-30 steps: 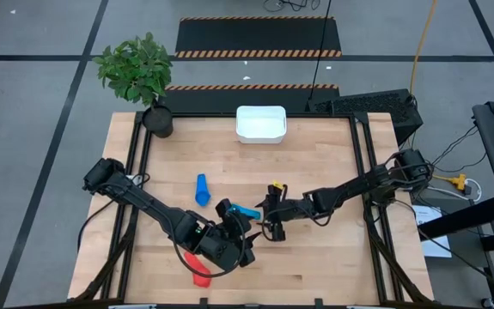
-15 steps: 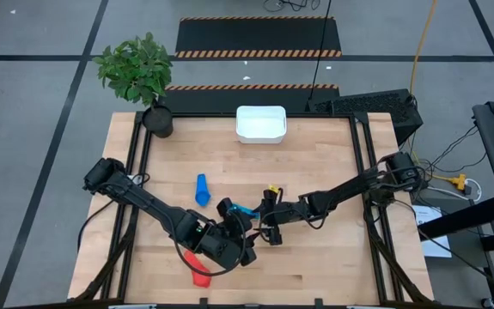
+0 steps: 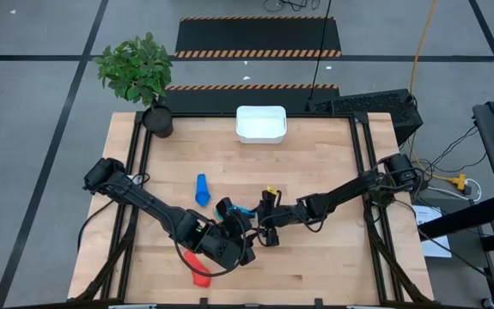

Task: Nest measuring cups in basket
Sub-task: Stack the light blue measuring cup on top of the yellow measuring cup

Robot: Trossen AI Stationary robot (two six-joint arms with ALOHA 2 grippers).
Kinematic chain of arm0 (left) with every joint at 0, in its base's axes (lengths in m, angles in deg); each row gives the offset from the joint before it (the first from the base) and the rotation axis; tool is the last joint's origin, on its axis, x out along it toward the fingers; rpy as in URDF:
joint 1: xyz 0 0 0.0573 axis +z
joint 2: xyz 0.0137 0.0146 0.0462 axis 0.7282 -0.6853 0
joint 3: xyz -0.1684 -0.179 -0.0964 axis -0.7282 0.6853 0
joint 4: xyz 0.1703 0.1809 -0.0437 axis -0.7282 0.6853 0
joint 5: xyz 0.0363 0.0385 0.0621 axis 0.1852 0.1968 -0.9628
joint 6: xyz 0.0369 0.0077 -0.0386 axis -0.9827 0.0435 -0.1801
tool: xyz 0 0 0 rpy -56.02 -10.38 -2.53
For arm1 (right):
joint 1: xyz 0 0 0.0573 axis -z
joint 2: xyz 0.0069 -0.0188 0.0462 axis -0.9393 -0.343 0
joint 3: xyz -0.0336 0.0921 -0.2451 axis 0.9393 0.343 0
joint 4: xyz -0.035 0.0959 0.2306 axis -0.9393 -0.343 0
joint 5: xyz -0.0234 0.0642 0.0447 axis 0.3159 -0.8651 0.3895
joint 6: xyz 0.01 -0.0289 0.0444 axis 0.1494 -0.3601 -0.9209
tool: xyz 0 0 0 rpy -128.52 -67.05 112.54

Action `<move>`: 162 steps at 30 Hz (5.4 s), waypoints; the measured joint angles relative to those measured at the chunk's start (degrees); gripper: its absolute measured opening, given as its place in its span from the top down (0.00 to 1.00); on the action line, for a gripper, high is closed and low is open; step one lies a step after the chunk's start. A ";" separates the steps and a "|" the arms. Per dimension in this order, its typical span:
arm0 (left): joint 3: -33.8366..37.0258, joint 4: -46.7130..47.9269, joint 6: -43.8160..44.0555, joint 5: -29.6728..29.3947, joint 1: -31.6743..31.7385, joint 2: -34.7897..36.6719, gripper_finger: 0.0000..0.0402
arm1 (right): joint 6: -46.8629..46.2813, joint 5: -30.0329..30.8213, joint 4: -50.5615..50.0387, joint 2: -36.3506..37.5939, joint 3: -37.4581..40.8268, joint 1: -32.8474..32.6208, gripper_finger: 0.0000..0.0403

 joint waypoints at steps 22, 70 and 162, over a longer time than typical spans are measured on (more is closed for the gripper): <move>0.02 -0.21 0.48 0.00 0.59 0.00 0.43 | -1.42 -1.15 -0.28 -4.23 -3.04 2.75 0.11; 0.02 -0.23 0.39 0.00 -0.24 0.00 0.43 | 3.26 -4.13 -2.84 -3.59 -2.99 3.89 0.71; 0.00 12.11 29.26 32.71 -9.26 -10.01 0.43 | -3.36 -2.72 -58.65 51.70 10.82 4.02 0.30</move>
